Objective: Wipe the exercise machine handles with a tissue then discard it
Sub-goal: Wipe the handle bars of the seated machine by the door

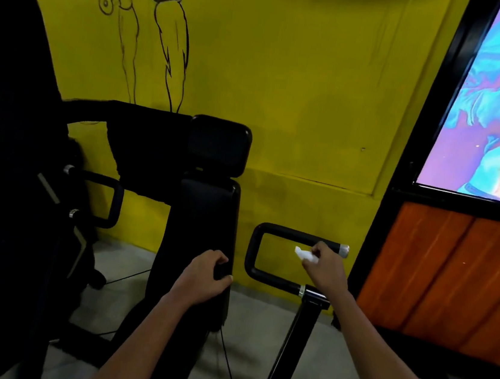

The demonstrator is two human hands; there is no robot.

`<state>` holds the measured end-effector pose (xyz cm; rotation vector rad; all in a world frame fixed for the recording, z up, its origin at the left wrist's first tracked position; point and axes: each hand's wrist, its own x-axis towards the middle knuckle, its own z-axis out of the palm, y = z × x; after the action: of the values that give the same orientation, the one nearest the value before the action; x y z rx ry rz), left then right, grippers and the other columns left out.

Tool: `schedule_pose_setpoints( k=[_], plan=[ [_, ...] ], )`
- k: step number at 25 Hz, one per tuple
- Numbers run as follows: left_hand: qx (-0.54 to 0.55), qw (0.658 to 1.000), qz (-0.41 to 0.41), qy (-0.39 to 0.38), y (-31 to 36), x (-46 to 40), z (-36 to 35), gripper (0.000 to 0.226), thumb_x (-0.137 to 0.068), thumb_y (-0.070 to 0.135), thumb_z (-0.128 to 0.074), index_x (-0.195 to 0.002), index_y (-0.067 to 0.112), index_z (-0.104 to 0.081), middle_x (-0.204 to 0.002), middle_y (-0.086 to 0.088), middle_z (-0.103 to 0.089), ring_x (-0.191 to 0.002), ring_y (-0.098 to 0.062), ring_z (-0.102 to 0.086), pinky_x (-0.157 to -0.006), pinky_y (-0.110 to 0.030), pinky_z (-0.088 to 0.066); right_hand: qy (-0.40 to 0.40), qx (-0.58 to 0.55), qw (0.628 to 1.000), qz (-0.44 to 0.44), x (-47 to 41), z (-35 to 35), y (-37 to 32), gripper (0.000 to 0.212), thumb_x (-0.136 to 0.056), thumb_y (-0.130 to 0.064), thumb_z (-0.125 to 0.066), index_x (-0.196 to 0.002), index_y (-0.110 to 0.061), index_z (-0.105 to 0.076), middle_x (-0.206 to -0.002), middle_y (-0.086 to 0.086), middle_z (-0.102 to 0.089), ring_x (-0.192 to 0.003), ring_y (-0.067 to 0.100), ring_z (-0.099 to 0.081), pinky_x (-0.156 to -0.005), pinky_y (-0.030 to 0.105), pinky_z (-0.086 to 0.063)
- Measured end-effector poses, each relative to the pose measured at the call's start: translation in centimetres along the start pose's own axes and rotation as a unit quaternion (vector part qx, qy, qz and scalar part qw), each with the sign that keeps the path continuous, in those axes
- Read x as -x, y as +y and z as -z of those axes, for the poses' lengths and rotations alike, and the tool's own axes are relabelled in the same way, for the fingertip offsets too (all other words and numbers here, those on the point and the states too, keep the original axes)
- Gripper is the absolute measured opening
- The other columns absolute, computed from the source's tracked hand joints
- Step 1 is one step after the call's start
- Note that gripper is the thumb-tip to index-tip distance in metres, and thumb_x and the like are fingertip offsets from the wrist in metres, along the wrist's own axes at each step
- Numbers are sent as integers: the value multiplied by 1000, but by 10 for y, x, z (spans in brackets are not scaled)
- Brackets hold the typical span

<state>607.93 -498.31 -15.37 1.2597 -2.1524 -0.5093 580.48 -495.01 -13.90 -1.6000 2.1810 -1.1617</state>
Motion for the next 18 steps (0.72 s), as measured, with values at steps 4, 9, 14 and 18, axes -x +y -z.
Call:
schedule_pose_setpoints(
  k=[4, 9, 14, 18],
  plan=[
    [15, 999, -20, -34, -18, -23, 0, 44, -83, 33, -68, -120, 13, -56, -117, -1, -56, -110, -14, -53, -91, -23, -43, 24, 26, 999, -25, 0, -5, 1, 21, -85, -24, -64, -85, -6, -53, -75, 12, -59, -64, 25, -50, -55, 31, -32],
    [27, 996, -50, -75, -39, -50, -2, 47, -84, 35, -68, -123, 13, -54, -120, -1, -54, -112, -14, -52, -89, -20, -40, 73, 6, 995, -63, 1, -14, -6, 25, -86, -23, -66, -89, 0, -56, -78, 16, -62, -67, 24, -55, -57, 35, -44],
    [23, 995, -46, -80, -61, -62, -16, 48, -84, 38, -66, -124, 15, -53, -124, 1, -52, -117, -15, -50, -92, -21, -39, 100, -42, 991, -72, 10, -38, -12, 31, -86, -25, -67, -79, 1, -54, -64, 9, -59, -51, 10, -53, -48, 30, -45],
    [29, 994, -63, -88, -64, -68, -30, 44, -86, 37, -64, -122, 15, -54, -122, 1, -52, -118, -15, -50, -91, -21, -39, 141, -58, 983, -101, 5, -43, -4, 27, -87, -17, -66, -78, 6, -55, -62, 9, -56, -51, 11, -48, -43, 14, -35]
  ],
)
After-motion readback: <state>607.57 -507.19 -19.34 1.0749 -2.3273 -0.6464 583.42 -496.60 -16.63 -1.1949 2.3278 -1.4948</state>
